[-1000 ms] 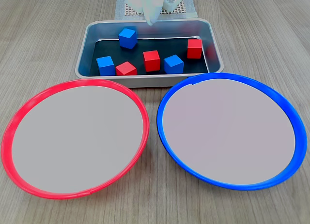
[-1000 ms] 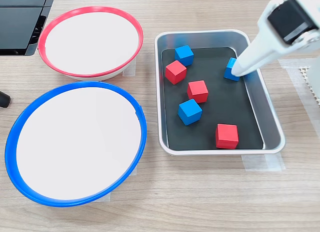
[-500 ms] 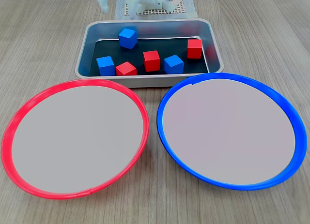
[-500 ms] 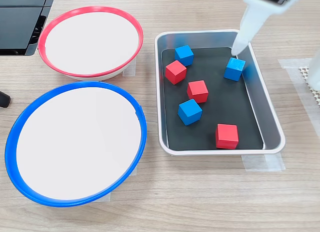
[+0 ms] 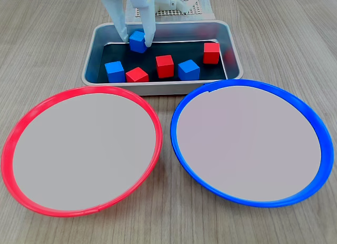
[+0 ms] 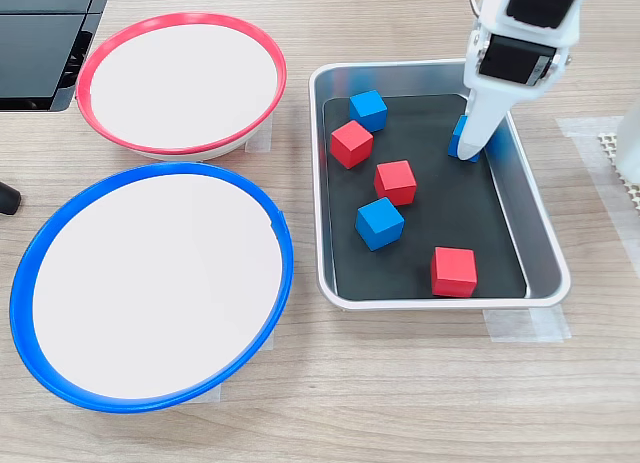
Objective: Move six blocks tray to matching dishes
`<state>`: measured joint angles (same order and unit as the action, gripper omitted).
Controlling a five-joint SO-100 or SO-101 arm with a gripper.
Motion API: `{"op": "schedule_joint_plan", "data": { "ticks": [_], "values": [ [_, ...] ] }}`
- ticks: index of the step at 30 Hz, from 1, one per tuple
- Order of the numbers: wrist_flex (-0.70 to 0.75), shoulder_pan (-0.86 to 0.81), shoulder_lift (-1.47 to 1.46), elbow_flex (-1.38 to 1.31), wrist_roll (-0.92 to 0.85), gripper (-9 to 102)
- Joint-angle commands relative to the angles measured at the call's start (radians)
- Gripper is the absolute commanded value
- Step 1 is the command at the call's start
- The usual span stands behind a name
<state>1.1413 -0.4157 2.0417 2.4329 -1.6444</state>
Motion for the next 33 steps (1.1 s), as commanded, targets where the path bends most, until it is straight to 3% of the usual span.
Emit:
{"op": "schedule_joint_plan", "data": {
  "ticks": [1,3,5,7,10,12,13,18,20,24,26,28,29,30,33],
  "values": [
    [-0.005,0.021,0.003,-0.011,0.054,0],
    [0.044,0.072,0.009,-0.08,0.146,0],
    [0.181,0.184,-0.005,-0.276,0.347,0],
    [0.265,0.357,-0.089,-0.615,0.753,0],
    [0.184,0.479,-0.21,-0.85,1.077,0],
    [-0.055,0.575,-0.373,-0.939,1.307,0],
    [-0.112,0.592,-0.423,-0.956,1.342,0],
    [-0.324,0.646,-0.65,-1.002,1.381,0],
    [-0.342,0.65,-0.699,-1.011,1.362,1],
    [-0.342,0.652,-0.733,-0.996,1.302,18],
    [-0.319,0.647,-0.726,-0.985,1.293,20],
    [-0.262,0.641,-0.704,-0.985,1.279,18],
    [-0.224,0.638,-0.686,-0.983,1.272,12],
    [-0.1,0.62,-0.629,-0.982,1.261,0],
    [0.247,0.555,-0.448,-0.902,1.155,0]
  ]
}}
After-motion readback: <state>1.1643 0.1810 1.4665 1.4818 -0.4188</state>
